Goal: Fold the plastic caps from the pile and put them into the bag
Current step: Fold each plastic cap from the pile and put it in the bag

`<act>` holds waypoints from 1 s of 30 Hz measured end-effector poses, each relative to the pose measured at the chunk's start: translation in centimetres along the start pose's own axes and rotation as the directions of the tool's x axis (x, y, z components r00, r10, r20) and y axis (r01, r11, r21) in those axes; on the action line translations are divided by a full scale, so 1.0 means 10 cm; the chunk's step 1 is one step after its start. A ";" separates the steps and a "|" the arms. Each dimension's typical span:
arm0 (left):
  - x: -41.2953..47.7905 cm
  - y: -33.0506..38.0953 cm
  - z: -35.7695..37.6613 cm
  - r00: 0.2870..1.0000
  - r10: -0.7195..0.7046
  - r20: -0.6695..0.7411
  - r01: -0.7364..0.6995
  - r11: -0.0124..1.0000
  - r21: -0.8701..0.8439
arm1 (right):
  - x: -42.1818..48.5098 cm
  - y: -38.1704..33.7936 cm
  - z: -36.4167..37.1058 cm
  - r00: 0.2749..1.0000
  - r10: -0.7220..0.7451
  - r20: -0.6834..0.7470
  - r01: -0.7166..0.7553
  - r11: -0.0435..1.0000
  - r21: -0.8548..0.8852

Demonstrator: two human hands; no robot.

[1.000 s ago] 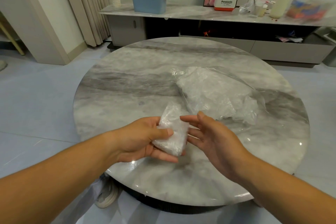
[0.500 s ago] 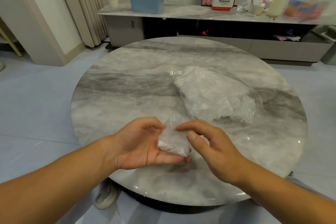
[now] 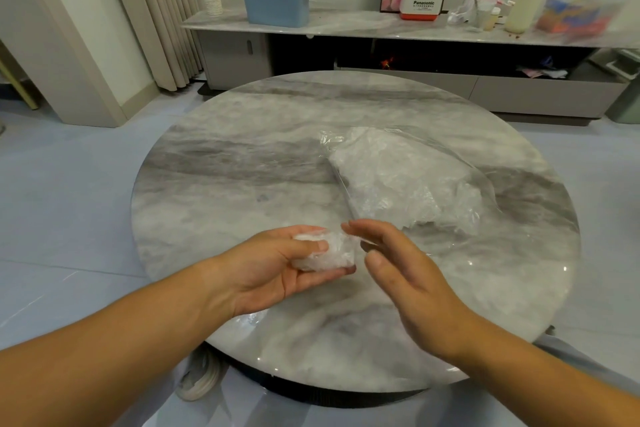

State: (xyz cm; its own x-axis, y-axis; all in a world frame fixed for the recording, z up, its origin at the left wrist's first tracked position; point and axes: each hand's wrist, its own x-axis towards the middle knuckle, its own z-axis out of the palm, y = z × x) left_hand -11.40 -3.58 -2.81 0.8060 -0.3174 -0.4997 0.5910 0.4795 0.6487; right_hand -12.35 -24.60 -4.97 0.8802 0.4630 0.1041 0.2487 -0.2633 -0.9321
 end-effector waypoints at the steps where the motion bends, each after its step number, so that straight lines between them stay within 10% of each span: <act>1: 0.00 0.01 0.02 0.999 0.033 -0.011 -0.033 0.999 0.006 | 0.02 -0.03 -0.01 0.998 0.033 -0.058 -0.029 0.997 0.069; 17: 0.18 -0.12 0.93 0.910 0.405 0.082 -0.374 0.723 0.581 | -0.08 -0.23 -0.67 0.917 0.315 -0.246 -0.168 0.862 0.479; 25: 0.52 -0.15 1.04 0.778 0.491 0.391 -0.386 -0.118 0.915 | -0.08 0.05 -1.28 0.656 0.538 -0.530 -0.290 0.828 0.481; 30: 0.62 -0.22 1.05 0.861 0.346 0.373 -0.237 -0.377 0.895 | 0.00 0.07 -1.21 0.724 0.609 -0.324 -0.251 0.670 0.698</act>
State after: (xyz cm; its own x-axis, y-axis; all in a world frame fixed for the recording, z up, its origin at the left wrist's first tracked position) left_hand -7.35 -15.18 -1.30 0.9108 -0.4127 0.0086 -0.3835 -0.8383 0.3876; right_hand -7.24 -35.04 -1.39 0.9198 -0.0991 -0.3797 -0.3366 0.2980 -0.8932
